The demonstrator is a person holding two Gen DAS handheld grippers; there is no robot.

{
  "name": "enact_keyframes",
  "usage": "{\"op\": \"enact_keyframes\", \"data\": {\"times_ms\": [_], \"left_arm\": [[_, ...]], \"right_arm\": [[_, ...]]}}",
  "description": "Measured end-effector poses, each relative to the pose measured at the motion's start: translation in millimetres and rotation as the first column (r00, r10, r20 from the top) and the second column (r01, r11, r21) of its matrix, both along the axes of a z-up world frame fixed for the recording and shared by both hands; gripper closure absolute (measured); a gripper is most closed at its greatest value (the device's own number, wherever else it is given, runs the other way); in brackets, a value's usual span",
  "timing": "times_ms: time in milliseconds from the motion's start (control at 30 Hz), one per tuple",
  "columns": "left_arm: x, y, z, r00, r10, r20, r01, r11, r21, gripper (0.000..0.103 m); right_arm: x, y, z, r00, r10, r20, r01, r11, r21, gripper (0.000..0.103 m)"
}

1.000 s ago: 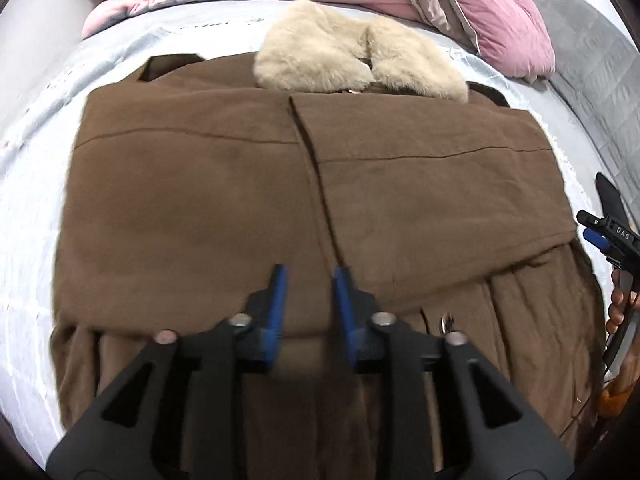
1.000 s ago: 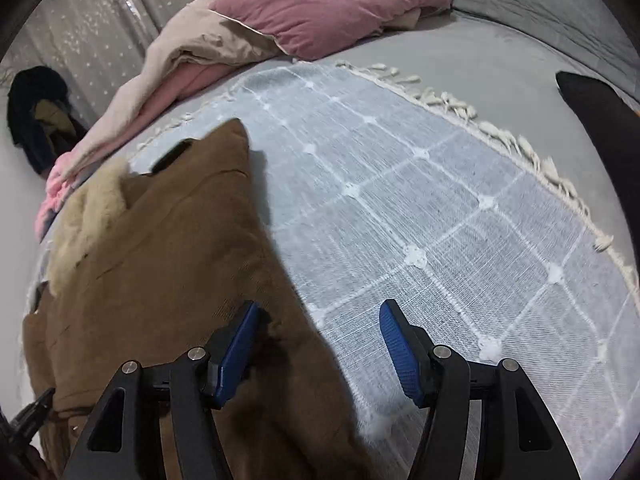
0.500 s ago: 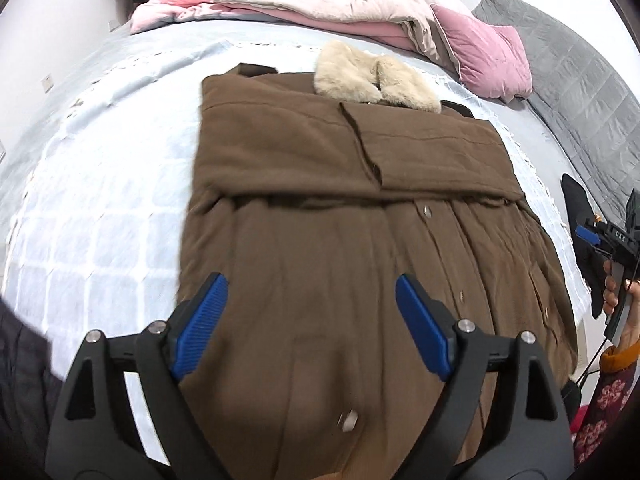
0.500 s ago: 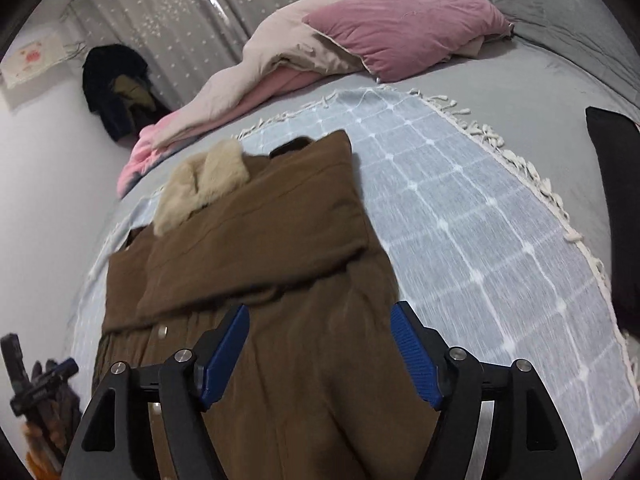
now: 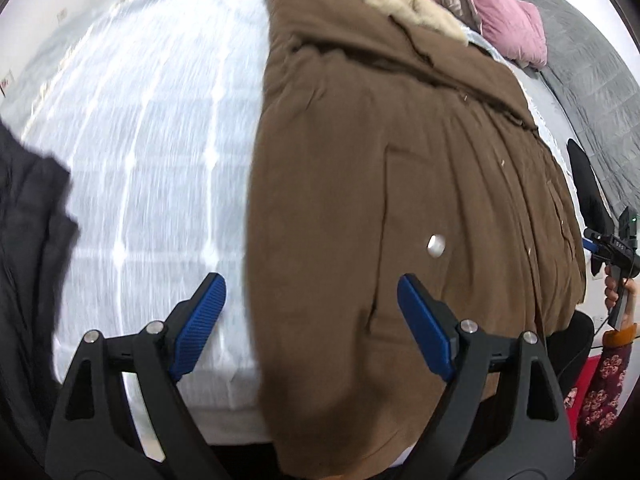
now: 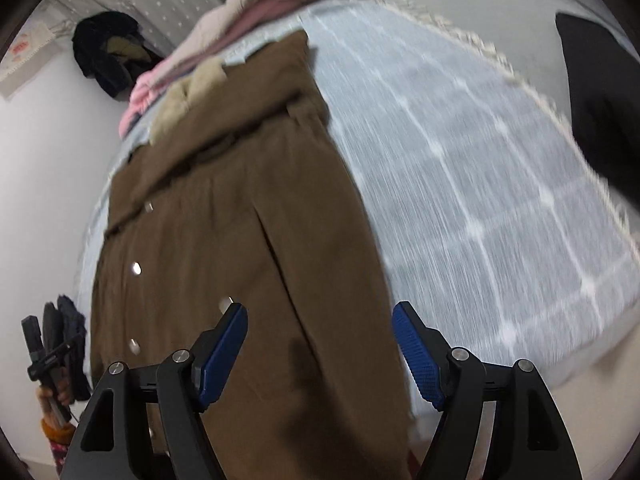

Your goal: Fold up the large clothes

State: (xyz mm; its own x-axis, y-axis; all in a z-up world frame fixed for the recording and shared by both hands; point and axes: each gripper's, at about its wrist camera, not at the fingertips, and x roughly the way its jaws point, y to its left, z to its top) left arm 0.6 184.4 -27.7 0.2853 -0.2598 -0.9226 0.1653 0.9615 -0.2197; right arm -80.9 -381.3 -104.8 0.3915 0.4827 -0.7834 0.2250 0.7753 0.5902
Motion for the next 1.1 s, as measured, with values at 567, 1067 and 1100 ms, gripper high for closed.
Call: {"op": "enact_keyframes", "data": {"times_ms": [567, 1067, 1100], "left_arm": [[-54, -3, -33, 0.984, -0.151, -0.099, 0.118, 0.952, -0.282, 0.016], [-59, -9, -10, 0.994, -0.093, -0.053, 0.075, 0.959, -0.274, 0.089], [-59, -11, 0, 0.995, -0.094, -0.023, 0.084, 0.955, -0.284, 0.089]], "right_arm": [[-38, 29, -23, 0.991, 0.13, -0.012, -0.129, 0.989, 0.068, 0.028], [-64, 25, 10, 0.996, 0.025, 0.082, -0.033, 0.994, 0.102, 0.093], [-64, 23, 20, 0.993, 0.014, 0.113, -0.027, 0.994, 0.109, 0.093]]}}
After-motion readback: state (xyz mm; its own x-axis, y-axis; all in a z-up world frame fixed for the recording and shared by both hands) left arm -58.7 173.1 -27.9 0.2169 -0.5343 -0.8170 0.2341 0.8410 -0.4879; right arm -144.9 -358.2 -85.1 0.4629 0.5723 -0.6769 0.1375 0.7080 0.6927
